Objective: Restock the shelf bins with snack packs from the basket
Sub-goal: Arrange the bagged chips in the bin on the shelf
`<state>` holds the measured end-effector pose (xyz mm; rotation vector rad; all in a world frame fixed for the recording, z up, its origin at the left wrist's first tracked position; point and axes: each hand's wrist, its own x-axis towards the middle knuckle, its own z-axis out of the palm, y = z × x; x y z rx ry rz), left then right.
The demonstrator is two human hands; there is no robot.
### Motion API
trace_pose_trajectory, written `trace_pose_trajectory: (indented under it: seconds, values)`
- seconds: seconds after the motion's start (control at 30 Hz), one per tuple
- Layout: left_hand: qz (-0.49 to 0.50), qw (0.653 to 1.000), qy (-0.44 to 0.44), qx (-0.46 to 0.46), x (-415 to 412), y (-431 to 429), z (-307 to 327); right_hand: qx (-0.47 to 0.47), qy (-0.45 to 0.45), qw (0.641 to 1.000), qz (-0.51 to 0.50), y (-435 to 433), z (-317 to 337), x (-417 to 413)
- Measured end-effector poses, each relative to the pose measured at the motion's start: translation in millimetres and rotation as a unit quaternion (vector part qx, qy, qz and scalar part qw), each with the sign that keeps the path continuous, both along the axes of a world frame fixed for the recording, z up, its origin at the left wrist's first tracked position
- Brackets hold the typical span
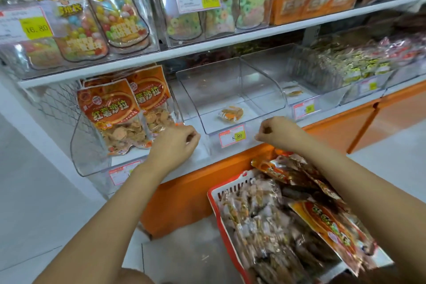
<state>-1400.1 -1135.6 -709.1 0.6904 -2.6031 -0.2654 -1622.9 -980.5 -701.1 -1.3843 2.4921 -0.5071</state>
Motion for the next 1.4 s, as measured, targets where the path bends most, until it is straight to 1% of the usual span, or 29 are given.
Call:
trace_pose_trajectory:
  seconds: [0.1,0.23,0.33,0.47,0.53,0.63,0.7,0.77,0.87,0.9,0.93,0.97,1.0,1.07,1.13,1.17,1.2,1.23,1.27,1.3,1.4]
  values:
    - [0.015,0.999,-0.029,-0.025,-9,5,-6,0.050,-0.005,0.998,-0.025,28,-24,-28]
    - [0.032,0.998,-0.037,-0.038,-14,5,-9,0.149,-0.018,0.989,0.011,48,-65,-33]
    - [0.034,0.999,-0.031,-0.016,-15,3,-9,0.226,0.042,0.972,0.048,48,-102,-18]
    - [0.033,0.999,-0.023,0.002,-14,5,-8,0.294,0.128,0.946,0.036,43,-124,-3]
    - [0.027,0.999,-0.024,0.019,-13,6,-6,0.275,0.165,0.947,0.034,40,-120,-2]
    - [0.022,0.997,-0.025,0.063,-8,5,-3,0.187,0.153,0.970,0.023,37,-96,-1]
    - [0.026,0.996,-0.008,0.091,-4,5,0,0.111,0.112,0.987,0.029,37,-70,0]
    - [0.034,0.991,0.024,0.131,1,7,4,0.034,0.042,0.998,0.012,42,-39,1]
    - [0.029,0.973,0.055,0.224,6,13,9,-0.077,-0.057,0.995,-0.029,51,5,6]
    - [0.023,0.961,0.065,0.267,6,15,11,-0.110,-0.119,0.986,-0.040,53,15,7]
    - [0.014,0.948,0.069,0.311,7,17,13,-0.142,-0.201,0.968,-0.046,54,24,9]
    - [0.004,0.934,0.062,0.352,7,18,14,-0.173,-0.282,0.942,-0.046,53,32,10]
    - [-0.007,0.919,0.046,0.392,7,18,15,-0.201,-0.345,0.916,-0.039,51,38,11]
    - [-0.041,0.874,0.030,0.484,7,19,15,-0.244,-0.439,0.864,-0.027,41,49,16]
    - [-0.079,0.817,0.056,0.568,7,22,14,-0.270,-0.517,0.812,-0.026,24,56,23]
    - [-0.097,0.789,0.081,0.602,8,23,14,-0.274,-0.540,0.796,-0.027,13,59,28]
    - [-0.110,0.763,0.110,0.627,9,24,16,-0.272,-0.553,0.787,-0.027,1,61,33]
    - [-0.116,0.741,0.141,0.646,10,25,20,-0.266,-0.559,0.785,-0.026,-10,64,38]
    - [-0.113,0.730,0.168,0.653,13,23,22,-0.263,-0.564,0.782,-0.026,-22,67,43]
    - [-0.100,0.728,0.191,0.651,15,21,26,-0.262,-0.568,0.780,-0.029,-35,68,47]
    - [-0.036,0.738,0.229,0.634,29,-2,30,-0.261,-0.565,0.782,-0.031,-72,74,58]
